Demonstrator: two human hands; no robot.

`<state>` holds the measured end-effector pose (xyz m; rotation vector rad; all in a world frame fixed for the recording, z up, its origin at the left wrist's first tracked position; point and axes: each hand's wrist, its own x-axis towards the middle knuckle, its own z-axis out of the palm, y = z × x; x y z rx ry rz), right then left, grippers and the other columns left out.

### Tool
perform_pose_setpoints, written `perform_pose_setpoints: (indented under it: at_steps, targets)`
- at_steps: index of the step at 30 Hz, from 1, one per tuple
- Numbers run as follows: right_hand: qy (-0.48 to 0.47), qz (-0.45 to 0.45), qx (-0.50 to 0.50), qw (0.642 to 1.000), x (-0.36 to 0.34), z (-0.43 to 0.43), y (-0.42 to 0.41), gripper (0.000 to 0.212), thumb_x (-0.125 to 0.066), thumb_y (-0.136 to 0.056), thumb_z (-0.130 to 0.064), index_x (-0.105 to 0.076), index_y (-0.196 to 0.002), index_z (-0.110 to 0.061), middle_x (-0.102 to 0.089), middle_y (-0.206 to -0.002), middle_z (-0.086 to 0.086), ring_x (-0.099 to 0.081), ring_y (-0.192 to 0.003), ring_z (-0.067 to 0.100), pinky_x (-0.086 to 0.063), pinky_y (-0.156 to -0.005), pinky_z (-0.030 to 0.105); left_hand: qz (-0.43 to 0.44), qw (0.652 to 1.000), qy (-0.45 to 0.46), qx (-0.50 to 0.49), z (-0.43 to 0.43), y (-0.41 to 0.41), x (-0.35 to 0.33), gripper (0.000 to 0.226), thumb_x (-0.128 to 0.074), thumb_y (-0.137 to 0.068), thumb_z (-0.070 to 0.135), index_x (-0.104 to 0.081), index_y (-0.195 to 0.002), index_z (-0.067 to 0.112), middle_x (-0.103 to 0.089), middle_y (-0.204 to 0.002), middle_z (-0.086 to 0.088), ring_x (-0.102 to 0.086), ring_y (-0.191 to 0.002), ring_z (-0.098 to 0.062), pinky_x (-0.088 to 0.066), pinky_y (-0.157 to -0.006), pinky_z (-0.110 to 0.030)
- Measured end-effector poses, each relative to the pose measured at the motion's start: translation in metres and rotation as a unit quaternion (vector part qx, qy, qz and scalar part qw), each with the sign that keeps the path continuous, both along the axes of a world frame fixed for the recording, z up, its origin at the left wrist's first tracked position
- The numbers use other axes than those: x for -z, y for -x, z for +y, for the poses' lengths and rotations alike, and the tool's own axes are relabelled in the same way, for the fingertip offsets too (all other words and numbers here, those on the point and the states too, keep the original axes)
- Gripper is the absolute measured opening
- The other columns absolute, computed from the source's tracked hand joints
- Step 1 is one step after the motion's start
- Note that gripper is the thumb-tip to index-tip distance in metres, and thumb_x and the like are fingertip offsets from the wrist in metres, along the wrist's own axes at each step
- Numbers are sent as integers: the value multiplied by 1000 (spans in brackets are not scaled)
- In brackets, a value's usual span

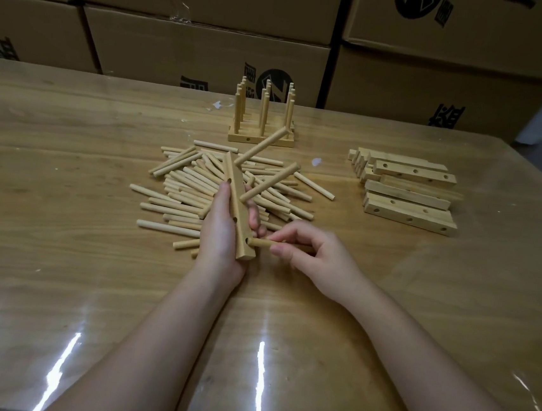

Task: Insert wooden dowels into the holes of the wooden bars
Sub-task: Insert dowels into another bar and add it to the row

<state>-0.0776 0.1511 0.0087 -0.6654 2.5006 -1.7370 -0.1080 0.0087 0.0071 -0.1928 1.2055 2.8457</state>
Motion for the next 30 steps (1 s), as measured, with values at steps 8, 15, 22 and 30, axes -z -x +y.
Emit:
perform_pose_setpoints:
  at_steps: [8, 15, 22, 30]
  targets:
    - [-62, 26, 19, 998, 0, 1, 1, 13, -67, -84, -24, -67, -89, -35, -65, -88, -29, -61, -87, -4, -47, -78, 21, -1, 1000, 19, -4, 2, -2, -1, 39, -34, -100, 45, -54, -93, 11, -39, -42, 0, -36, -36, -13, -38, -40, -22]
    - [-136, 89, 38, 986, -6, 2, -1, 10, -68, -83, -25, -69, -94, -26, -62, -83, -29, -57, -82, -9, -45, -71, 16, 8, 998, 57, -10, 2, -1, 1, 41, -33, -100, 44, -55, -92, 11, -38, -41, -1, -37, -36, -13, -38, -40, -22]
    - [-221, 154, 48, 962, -14, 3, -4, 12, -65, -85, -29, -68, -96, -27, -58, -89, -24, -54, -87, 2, -46, -75, 29, 45, 991, 128, -23, 3, -1, 5, 41, -28, -102, 43, -54, -93, 12, -40, -42, 0, -39, -37, -13, -40, -40, -22]
    - [-264, 208, 57, 940, -18, 3, -8, 12, -66, -84, -29, -69, -95, -24, -68, -93, -14, -57, -88, 8, -46, -73, 30, 58, 984, 167, -30, 4, -1, 6, 39, -29, -102, 42, -53, -93, 12, -39, -42, 0, -38, -37, -12, -39, -40, -20]
